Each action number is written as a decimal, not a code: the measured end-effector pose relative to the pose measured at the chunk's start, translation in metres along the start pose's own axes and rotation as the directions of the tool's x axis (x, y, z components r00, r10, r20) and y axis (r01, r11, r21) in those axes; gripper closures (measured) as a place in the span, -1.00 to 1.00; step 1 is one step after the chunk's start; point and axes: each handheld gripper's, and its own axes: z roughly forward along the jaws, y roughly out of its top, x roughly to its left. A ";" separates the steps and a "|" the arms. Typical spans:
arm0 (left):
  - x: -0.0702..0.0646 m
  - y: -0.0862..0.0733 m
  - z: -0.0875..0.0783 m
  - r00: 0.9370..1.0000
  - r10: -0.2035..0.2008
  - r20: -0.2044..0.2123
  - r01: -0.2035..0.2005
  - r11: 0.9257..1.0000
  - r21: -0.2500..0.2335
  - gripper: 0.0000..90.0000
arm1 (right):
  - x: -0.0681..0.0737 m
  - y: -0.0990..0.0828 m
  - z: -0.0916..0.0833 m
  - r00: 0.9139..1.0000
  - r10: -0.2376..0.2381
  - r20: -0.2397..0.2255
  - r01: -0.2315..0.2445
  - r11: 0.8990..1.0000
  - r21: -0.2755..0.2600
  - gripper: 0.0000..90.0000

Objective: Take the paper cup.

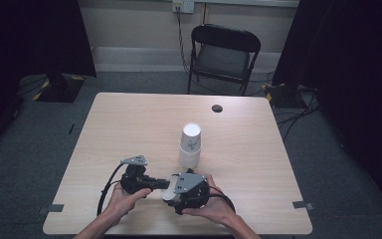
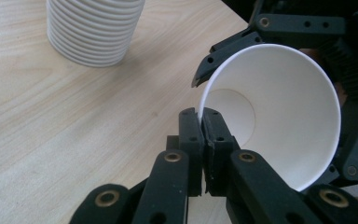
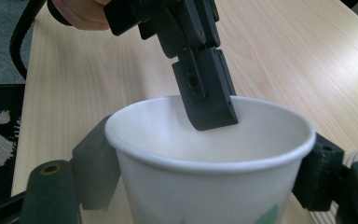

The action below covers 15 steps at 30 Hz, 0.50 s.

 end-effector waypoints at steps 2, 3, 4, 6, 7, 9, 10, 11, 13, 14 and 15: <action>0.000 0.000 0.000 1.000 -0.006 -0.004 0.006 1.000 0.004 0.96 | 0.000 0.000 0.000 1.000 -0.003 -0.003 0.003 1.000 0.007 -0.43; 0.000 0.000 0.001 1.000 -0.007 -0.012 0.008 1.000 0.013 0.96 | 0.000 0.000 0.000 1.000 -0.003 -0.005 0.003 1.000 0.015 -0.43; 0.001 0.000 0.000 1.000 0.002 -0.016 -0.002 1.000 0.022 0.96 | 0.000 0.000 0.001 1.000 -0.006 -0.003 0.006 1.000 0.020 -0.43; 0.000 0.000 0.000 1.000 0.002 -0.021 -0.001 1.000 0.028 0.96 | 0.001 -0.001 0.002 1.000 -0.009 -0.003 0.009 1.000 0.029 -0.42; 0.001 0.000 0.000 1.000 0.001 -0.021 0.000 1.000 0.030 0.96 | 0.002 -0.001 0.002 1.000 -0.017 0.000 0.017 0.999 0.040 -0.41; 0.000 0.001 0.000 1.000 0.008 -0.023 -0.007 1.000 0.030 0.96 | 0.001 -0.001 0.003 1.000 -0.021 0.000 0.021 0.999 0.047 -0.41; 0.000 0.001 -0.001 1.000 0.007 -0.022 -0.007 1.000 0.027 0.96 | 0.001 -0.001 0.003 1.000 -0.016 0.001 0.016 0.999 0.049 -0.40; 0.000 0.001 -0.001 1.000 0.006 -0.020 -0.005 1.000 0.027 0.96 | 0.001 -0.001 0.002 1.000 -0.017 0.003 0.017 0.999 0.048 -0.39; 0.001 0.001 -0.001 1.000 0.014 -0.022 -0.014 1.000 0.022 0.95 | 0.002 0.000 0.002 1.000 -0.020 0.006 0.019 0.999 0.047 -0.37; 0.000 0.001 -0.001 1.000 0.009 -0.021 -0.009 1.000 0.012 0.95 | 0.002 0.000 0.002 1.000 -0.018 0.009 0.017 0.999 0.046 -0.37; 0.000 0.001 -0.002 1.000 0.013 -0.020 -0.013 1.000 0.002 0.94 | 0.001 -0.001 0.001 1.000 -0.018 0.009 0.017 0.999 0.041 -0.36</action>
